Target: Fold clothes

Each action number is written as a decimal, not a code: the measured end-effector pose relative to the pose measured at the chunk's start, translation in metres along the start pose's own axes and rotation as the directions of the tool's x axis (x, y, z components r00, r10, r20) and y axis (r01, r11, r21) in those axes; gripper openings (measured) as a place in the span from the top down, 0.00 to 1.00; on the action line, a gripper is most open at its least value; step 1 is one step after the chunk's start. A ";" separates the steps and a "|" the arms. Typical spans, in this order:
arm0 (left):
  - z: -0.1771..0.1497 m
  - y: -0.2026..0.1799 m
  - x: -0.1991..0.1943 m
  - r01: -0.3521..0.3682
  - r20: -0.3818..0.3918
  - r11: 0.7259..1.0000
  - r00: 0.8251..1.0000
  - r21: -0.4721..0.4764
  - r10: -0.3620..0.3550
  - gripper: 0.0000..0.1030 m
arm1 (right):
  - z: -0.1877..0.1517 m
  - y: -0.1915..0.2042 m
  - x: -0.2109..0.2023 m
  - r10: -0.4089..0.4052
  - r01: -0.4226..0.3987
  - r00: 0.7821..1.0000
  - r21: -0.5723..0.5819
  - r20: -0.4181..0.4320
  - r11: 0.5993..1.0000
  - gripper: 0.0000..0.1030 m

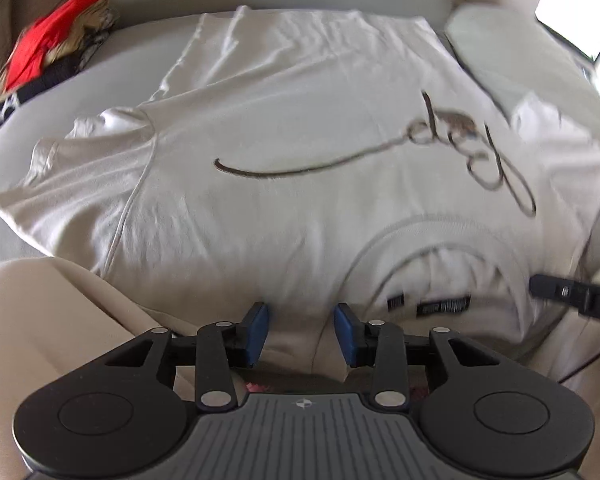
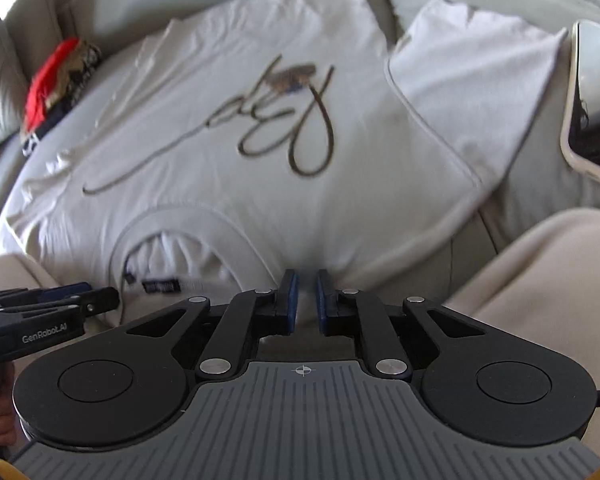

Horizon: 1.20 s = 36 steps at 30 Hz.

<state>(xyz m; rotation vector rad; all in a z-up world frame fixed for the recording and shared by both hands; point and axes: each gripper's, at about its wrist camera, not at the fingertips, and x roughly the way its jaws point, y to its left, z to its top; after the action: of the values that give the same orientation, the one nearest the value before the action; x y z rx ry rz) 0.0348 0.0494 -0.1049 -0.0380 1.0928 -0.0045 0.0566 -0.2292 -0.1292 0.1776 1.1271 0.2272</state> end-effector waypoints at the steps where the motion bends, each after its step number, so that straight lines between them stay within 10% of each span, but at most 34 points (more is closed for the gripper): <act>1: -0.001 -0.001 0.001 -0.004 -0.023 1.000 1.000 0.012 0.004 0.66 | 0.000 -0.002 -0.001 0.002 -0.002 1.000 0.010 -0.014 1.000 0.81; 4: -0.005 0.004 -0.001 0.021 -0.070 1.000 0.997 0.001 -0.021 0.66 | 0.002 -0.003 -0.014 0.035 -0.035 0.999 0.032 0.017 0.999 0.79; 7: -0.003 0.011 -0.012 0.056 -0.039 0.998 0.998 -0.022 -0.057 0.65 | 0.011 0.001 -0.036 0.070 -0.074 0.993 0.035 0.097 0.997 0.54; 14: 0.036 0.036 -0.069 0.101 0.143 0.992 0.986 -0.077 -0.090 0.57 | 0.060 0.012 -0.105 0.146 -0.150 0.951 -0.005 0.272 0.989 0.39; 21: 0.099 0.070 -0.115 0.124 0.344 0.981 0.937 -0.150 -0.066 0.40 | 0.134 0.010 -0.144 0.137 -0.146 0.915 -0.004 0.381 0.989 0.30; 25: 0.143 0.083 -0.107 0.105 0.407 0.977 0.913 -0.183 -0.022 0.31 | 0.188 0.002 -0.115 0.087 -0.116 0.925 0.057 0.370 0.992 0.30; 36: 0.250 0.103 0.024 0.075 0.393 0.964 0.919 -0.255 0.033 0.34 | 0.356 -0.034 0.076 0.005 -0.045 0.952 0.123 0.307 0.991 0.44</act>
<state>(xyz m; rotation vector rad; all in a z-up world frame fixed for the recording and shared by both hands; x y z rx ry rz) 0.2663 0.1589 -0.0151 -0.2826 0.6810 0.1264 0.4134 -0.2509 -0.0549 0.3312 0.8303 0.1427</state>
